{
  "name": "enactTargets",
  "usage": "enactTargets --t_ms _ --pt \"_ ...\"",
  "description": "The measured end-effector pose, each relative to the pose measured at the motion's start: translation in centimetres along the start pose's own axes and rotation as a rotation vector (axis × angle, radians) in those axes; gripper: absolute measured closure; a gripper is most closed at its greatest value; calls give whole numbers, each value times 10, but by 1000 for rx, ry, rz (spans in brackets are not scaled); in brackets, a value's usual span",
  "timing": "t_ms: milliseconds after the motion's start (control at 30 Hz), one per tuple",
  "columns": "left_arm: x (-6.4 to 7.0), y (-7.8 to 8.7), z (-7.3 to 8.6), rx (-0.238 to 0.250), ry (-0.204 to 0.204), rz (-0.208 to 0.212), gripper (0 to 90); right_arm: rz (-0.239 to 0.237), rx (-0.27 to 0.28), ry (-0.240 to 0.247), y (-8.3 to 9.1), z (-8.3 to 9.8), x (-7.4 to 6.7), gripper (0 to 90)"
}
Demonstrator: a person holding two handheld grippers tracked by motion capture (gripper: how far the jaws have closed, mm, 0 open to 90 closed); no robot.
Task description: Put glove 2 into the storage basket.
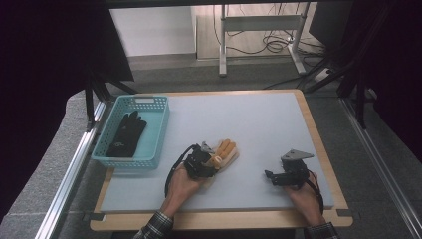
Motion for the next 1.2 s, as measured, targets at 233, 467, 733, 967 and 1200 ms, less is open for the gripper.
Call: enactTargets --t_ms 233,467,733,967,1200 --pt "-9 18 -8 19 5 -33 590 0 0 0 0 0 0 153" --pt "-25 35 -14 37 32 -50 584 0 0 1 0 0 0 153" --pt "-43 53 -17 61 62 -79 581 0 0 1 0 0 0 153" --pt "-54 63 -18 66 76 -98 581 0 0 0 0 0 0 153" --pt "-65 70 -17 66 97 -115 581 0 0 0 0 0 0 153"
Point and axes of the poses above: each handheld gripper's, and its own axes: y roughly backward along the jaws, z roughly out of its underside, x roughly to its right, the point moved 3 cm from there along -y, roughly forward along the jaws, and after that the axes turned 2 degrees about -x, right-handed, at the moved point
